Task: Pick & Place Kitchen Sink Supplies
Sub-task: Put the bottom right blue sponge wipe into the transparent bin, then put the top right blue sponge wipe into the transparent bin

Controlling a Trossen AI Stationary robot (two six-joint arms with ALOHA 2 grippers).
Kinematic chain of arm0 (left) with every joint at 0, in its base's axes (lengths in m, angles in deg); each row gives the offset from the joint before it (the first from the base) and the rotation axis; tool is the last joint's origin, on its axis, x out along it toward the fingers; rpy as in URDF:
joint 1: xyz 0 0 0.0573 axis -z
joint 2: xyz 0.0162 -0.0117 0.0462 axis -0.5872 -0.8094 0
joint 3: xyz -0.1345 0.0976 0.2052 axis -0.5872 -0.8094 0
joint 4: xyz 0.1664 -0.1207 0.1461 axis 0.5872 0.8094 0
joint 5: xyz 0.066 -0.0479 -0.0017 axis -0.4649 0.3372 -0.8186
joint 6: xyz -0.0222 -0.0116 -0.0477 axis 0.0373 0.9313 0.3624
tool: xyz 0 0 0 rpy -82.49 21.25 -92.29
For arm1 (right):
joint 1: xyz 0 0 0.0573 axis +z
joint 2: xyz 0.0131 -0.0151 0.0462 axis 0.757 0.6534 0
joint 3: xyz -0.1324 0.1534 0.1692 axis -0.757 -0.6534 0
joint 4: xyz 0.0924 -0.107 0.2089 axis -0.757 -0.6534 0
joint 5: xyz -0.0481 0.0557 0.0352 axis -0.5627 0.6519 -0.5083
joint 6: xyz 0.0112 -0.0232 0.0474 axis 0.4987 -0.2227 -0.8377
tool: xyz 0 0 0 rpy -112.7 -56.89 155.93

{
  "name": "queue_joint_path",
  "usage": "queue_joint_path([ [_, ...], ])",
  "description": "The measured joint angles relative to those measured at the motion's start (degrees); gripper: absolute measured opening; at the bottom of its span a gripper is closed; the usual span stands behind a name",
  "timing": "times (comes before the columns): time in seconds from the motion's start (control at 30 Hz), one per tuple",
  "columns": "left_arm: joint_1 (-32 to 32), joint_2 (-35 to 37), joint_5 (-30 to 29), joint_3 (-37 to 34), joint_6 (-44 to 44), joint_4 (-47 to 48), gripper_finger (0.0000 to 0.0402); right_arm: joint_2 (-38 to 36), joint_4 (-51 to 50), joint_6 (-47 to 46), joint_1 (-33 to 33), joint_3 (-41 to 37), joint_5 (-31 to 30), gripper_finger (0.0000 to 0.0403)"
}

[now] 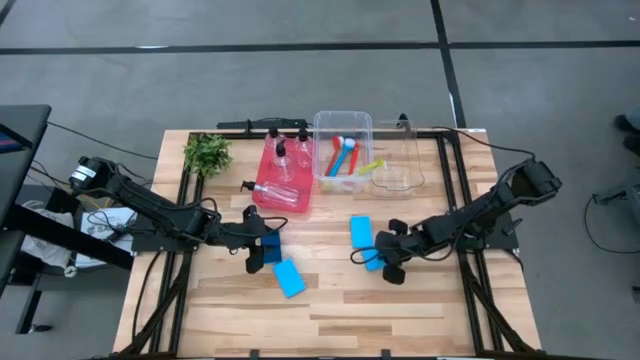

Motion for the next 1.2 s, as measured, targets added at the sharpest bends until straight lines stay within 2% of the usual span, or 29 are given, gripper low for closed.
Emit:
queue_joint_path([
  [0.1,0.00,0.00,-0.10,0.00,0.00,-0.05,0.0199,0.04,-0.34,-1.85,0.02,1.46,1.11,0.0009],
  [0.27,-0.01,0.00,-0.79,0.00,-0.01,-0.10,0.0199,-0.35,-1.82,0.34,0.04,6.30,3.64,0.0006],
  [0.43,-0.01,0.00,-1.69,0.00,-0.01,-0.12,0.0199,-2.85,-9.40,6.17,0.02,12.77,3.87,0.0002],
  [0.63,-0.01,0.00,-1.68,0.00,-0.01,-0.27,0.0199,-7.45,-18.65,11.78,-0.67,21.14,2.70,0.0000],
  [0.93,-0.01,0.00,-1.68,0.00,2.40,-0.32,0.0199,-13.06,-30.88,14.99,-0.81,31.30,-5.85,0.0000],
  [1.2,0.01,0.00,-2.03,0.00,2.54,-0.32,0.0199,-14.98,-32.59,14.49,-1.77,32.85,-6.40,0.0004],
])
